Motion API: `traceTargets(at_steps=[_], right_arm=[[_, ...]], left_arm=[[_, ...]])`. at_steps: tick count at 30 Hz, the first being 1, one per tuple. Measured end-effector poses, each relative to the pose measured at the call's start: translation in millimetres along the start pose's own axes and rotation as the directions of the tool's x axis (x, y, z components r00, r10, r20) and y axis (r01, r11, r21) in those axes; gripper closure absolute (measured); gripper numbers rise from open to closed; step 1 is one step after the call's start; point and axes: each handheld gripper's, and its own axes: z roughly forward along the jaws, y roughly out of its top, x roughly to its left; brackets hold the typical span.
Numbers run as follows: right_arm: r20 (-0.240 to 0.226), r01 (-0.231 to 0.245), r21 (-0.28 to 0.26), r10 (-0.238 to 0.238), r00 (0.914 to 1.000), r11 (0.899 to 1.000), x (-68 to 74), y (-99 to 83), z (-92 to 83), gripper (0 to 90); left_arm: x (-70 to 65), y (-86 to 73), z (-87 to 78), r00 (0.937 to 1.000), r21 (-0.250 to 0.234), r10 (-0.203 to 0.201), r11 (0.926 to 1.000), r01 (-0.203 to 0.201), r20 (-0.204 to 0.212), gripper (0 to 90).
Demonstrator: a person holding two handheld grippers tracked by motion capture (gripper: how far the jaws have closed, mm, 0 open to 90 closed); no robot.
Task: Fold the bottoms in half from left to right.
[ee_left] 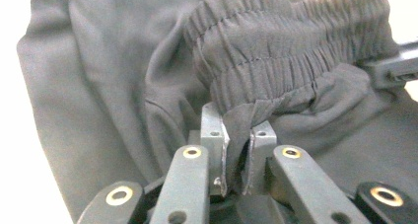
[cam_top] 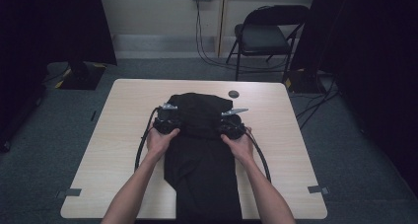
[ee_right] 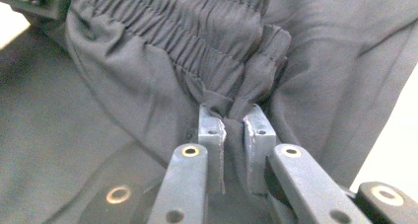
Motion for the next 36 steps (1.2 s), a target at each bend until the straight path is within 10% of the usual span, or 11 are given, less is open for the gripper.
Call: traceTargets(at_steps=[7, 13, 15, 18, 19, 20, 21, 25, 26, 28, 36], right_arm=[[-0.054, -0.017, -0.17, 0.008, 0.9985, 0.985, 0.2, 39.7, -48.6, 81.2], [-0.093, 0.028, -0.363, -0.066, 0.9935, 0.931, 17.5, 96.4, -129.2, 81.3], [-0.115, 0.045, -0.392, -0.097, 0.9886, 0.919, 25.6, 97.0, -150.9, 81.3], [-0.143, 0.056, -0.396, -0.122, 0.9822, 0.916, 32.1, 88.1, -162.6, 81.3], [-0.163, 0.079, -0.368, -0.148, 0.9755, 0.926, 41.0, 70.5, -169.3, 81.3], [-0.163, 0.079, -0.368, -0.148, 0.9755, 0.926, 41.0, 70.5, -169.3, 81.3], [-0.192, 0.086, -0.313, -0.152, 0.9696, 0.946, 47.6, 43.4, -167.3, 81.3], [-0.242, 0.067, -0.198, -0.115, 0.9635, 0.978, 53.0, -9.7, -149.6, 81.4], [-0.25, 0.069, -0.161, -0.108, 0.9622, 0.985, 54.1, -26.2, -141.9, 81.3], [-0.262, 0.066, -0.104, -0.091, 0.9608, 0.992, 55.4, -45.3, -129.6, 81.4], [-0.209, 0.11, 0.037, -0.1, 0.9728, 0.993, 53.9, -89.5, -79.1, 81.4]], left_arm=[[-7.2, 41.8, -53.5, 0.999, -0.177, 0.028, 0.984, -0.021, 0.037, 82.3], [-36.1, 82.8, -136.2, 0.9921, -0.352, 0.113, 0.9319, -0.088, 0.053, 82.3], [-48.3, 79.2, -156.3, 0.9886, -0.364, 0.128, 0.927, -0.091, 0.079, 82.3], [-58.2, 64.0, -168.1, 0.9859, -0.353, 0.144, 0.9297, -0.106, 0.084, 82.2], [-66.5, 41.2, -169.2, 0.9833, -0.301, 0.15, 0.9469, -0.113, 0.103, 82.2], [-66.5, 41.2, -169.2, 0.9833, -0.301, 0.15, 0.9469, -0.113, 0.103, 82.2], [-72.6, 12.8, -163.6, 0.9795, -0.253, 0.138, 0.9625, -0.097, 0.147, 82.0], [-78.5, -31.6, -143.3, 0.9749, -0.184, 0.15, 0.9757, -0.118, 0.165, 81.8], [-77.2, -57.0, -124.2, 0.9704, -0.098, 0.151, 0.9861, -0.134, 0.189, 81.7], [-72.8, -79.9, -108.0, 0.9712, -0.031, 0.082, 0.9966, -0.077, 0.224, 81.7], [-73.5, -102.9, -67.9, 0.9796, 0.117, 0.139, 0.9807, -0.156, 0.146, 81.4]])
